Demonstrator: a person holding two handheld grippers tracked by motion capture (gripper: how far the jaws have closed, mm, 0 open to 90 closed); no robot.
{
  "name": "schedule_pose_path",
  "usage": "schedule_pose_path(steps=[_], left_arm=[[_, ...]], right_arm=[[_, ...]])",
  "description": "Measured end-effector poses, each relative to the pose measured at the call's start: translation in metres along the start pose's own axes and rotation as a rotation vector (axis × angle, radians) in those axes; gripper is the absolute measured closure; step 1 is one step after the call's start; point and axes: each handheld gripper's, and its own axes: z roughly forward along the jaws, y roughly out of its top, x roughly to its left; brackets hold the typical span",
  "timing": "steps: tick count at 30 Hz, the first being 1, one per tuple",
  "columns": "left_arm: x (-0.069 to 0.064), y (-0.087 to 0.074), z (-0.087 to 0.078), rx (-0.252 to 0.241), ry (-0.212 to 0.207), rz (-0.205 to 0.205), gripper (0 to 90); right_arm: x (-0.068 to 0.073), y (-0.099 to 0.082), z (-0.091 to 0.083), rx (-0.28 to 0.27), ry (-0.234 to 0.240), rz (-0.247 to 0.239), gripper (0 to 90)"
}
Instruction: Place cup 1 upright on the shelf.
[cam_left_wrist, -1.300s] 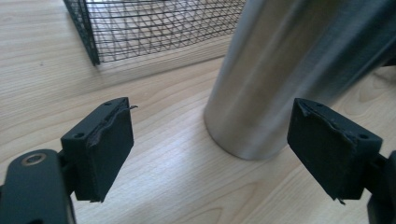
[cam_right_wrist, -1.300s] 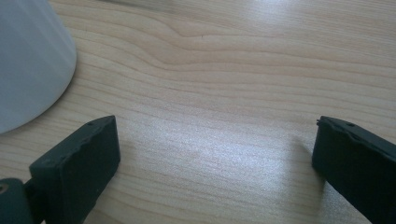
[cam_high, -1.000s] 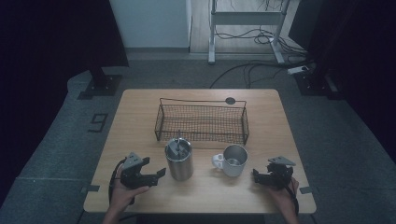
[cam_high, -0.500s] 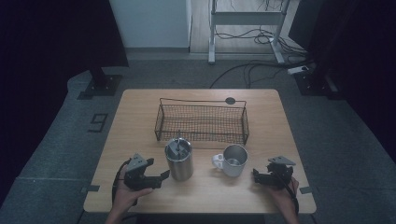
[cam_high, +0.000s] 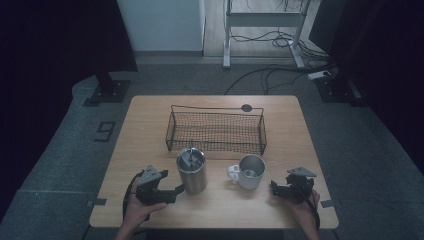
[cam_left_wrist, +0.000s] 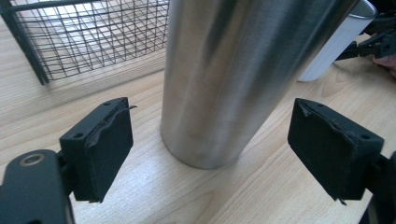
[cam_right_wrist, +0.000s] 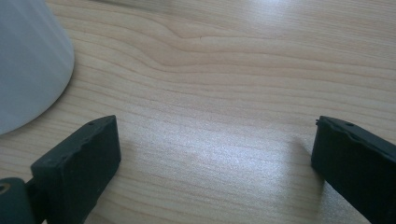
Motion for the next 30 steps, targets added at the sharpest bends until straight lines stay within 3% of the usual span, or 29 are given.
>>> schedule_pose_path(steps=[16,30], left_arm=[[-0.007,0.005,0.008,0.005,-0.037,0.012,6.6],[-0.008,0.01,0.015,0.005,-0.038,0.013,1.1]], right_arm=[[0.0,0.0,0.0,0.0,-0.001,0.0,1.3],[0.0,0.0,0.0,0.001,-0.002,-0.001,1.3]])
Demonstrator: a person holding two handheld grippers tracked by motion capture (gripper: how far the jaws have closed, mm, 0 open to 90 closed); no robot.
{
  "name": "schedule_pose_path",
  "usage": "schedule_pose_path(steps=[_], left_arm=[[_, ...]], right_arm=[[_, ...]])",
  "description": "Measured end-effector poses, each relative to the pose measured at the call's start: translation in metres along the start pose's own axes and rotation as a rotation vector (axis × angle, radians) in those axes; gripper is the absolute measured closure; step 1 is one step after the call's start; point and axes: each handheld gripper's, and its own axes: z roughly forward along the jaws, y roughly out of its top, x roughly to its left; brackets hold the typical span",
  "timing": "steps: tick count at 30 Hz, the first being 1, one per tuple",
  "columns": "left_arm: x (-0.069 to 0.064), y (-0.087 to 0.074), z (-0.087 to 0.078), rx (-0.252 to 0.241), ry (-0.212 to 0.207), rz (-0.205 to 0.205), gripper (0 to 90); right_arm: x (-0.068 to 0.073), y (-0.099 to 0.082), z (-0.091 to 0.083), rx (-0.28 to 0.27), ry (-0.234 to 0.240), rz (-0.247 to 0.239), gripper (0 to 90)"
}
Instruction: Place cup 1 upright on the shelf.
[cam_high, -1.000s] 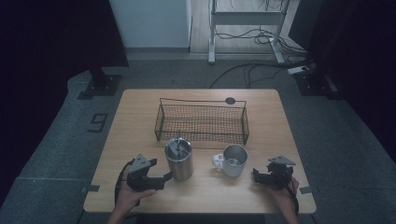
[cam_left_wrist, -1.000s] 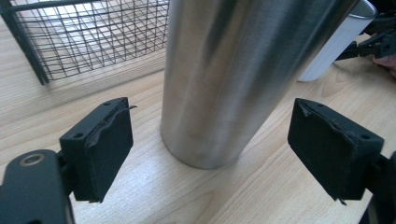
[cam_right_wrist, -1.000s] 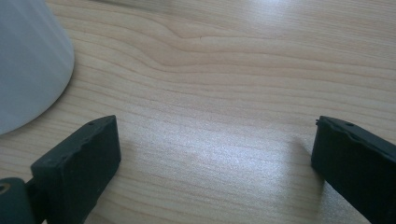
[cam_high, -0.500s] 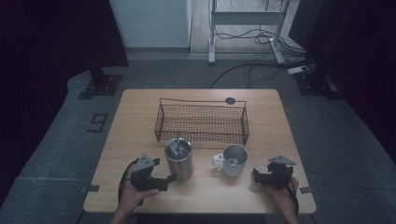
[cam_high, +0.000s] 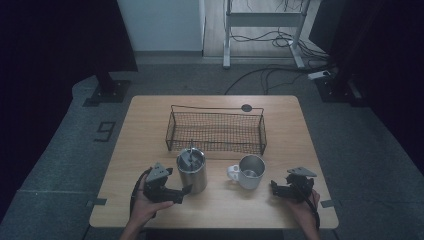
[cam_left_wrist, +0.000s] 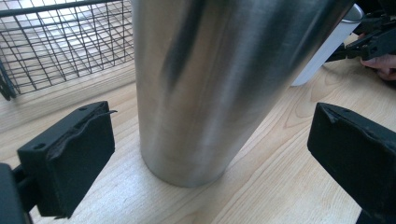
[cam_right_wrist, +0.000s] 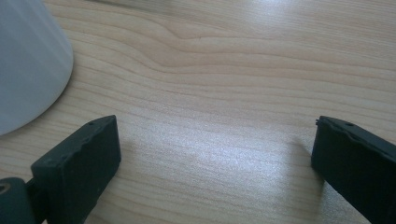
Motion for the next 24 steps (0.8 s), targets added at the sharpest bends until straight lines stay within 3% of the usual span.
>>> schedule_pose_path(steps=[24], left_arm=[[-0.002,0.014,0.014,-0.02,0.0,0.008,1.6]], right_arm=[[0.0,0.0,0.0,-0.001,0.001,0.001,1.3]])
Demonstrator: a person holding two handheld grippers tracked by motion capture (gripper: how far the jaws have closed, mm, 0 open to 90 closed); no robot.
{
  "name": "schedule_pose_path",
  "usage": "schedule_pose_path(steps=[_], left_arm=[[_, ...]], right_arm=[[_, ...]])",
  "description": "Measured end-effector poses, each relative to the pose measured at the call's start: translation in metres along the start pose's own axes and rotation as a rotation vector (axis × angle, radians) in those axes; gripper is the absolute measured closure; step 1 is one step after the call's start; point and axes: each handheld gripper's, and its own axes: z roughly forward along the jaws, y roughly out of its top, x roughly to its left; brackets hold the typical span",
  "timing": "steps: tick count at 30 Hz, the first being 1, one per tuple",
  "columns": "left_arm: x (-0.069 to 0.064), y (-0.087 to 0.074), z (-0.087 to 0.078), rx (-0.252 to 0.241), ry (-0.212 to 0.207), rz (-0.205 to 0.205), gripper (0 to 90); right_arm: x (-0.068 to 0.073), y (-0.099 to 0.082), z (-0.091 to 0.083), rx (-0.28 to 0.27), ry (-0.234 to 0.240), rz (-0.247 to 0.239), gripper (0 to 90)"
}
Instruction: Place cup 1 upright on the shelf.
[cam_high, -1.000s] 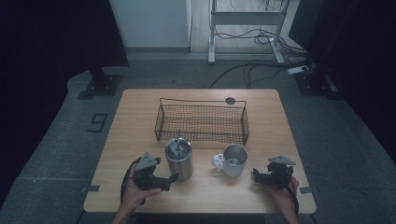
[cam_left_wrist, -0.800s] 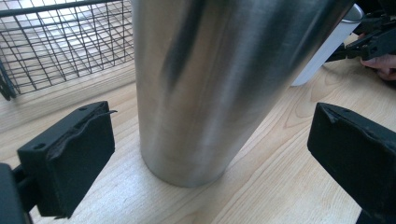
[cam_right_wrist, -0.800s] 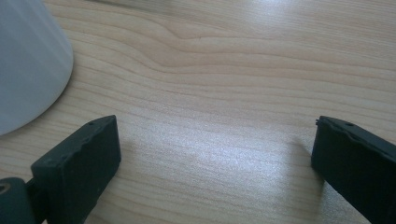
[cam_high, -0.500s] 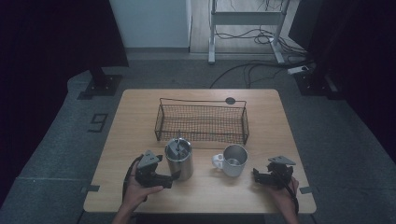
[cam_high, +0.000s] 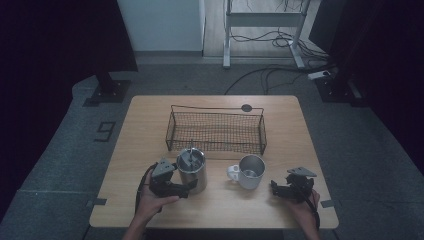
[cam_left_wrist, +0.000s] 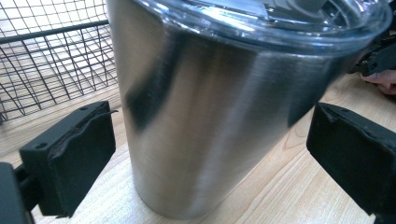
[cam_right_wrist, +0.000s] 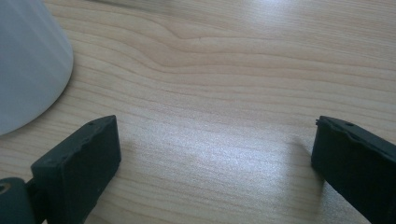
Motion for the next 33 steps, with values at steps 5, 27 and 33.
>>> schedule_pose_path(steps=[5,27,33], left_arm=[[0.002,0.001,0.002,-0.002,0.005,-0.003,1.6],[0.0,0.011,0.015,-0.001,0.007,0.003,0.0],[-0.001,0.015,0.022,-0.008,0.01,0.009,0.0]], right_arm=[[0.0,0.0,0.0,0.0,0.0,0.0,1.3],[0.0,0.0,0.0,0.0,0.0,0.0,1.4],[0.0,0.0,0.0,0.0,0.0,0.0,1.4]])
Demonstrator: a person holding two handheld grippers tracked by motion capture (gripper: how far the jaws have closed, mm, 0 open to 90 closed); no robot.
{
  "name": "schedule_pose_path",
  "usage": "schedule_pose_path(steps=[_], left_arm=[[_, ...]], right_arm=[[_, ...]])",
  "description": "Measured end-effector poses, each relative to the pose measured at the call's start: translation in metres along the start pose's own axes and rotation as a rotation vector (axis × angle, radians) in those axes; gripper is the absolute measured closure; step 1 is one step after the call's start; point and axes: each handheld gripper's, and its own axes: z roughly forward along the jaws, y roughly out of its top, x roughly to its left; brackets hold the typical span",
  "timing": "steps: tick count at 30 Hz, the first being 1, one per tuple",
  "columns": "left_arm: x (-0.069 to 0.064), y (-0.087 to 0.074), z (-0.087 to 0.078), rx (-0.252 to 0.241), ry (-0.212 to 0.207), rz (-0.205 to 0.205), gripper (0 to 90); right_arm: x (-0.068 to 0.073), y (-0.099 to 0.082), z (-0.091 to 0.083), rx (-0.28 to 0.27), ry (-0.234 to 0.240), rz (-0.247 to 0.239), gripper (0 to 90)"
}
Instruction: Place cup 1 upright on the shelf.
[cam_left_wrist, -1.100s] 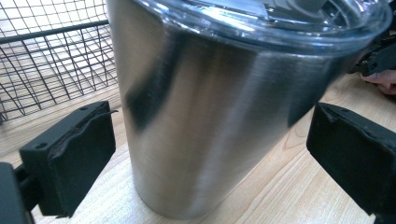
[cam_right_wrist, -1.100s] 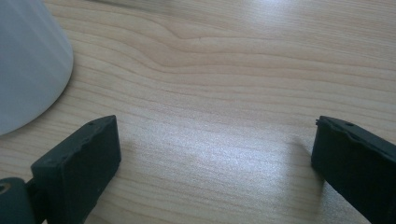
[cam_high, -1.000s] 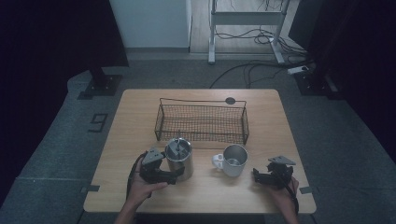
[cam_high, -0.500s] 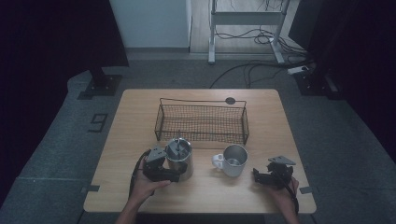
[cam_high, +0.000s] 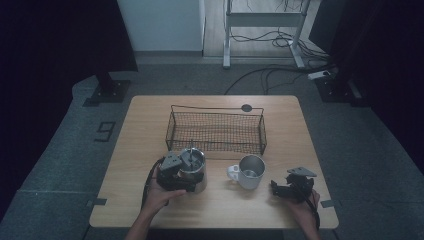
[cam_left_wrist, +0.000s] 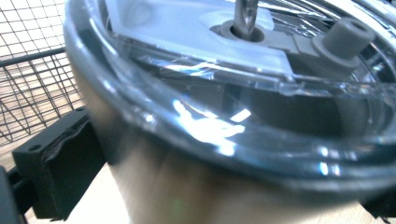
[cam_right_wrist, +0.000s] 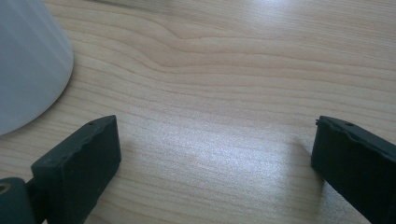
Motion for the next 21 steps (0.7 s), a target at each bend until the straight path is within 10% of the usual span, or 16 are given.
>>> schedule_pose_path(steps=[21], left_arm=[[-0.005,0.004,0.016,-0.051,0.003,0.058,1.7]], right_arm=[[0.0,0.0,0.0,0.0,0.0,0.0,1.4]])
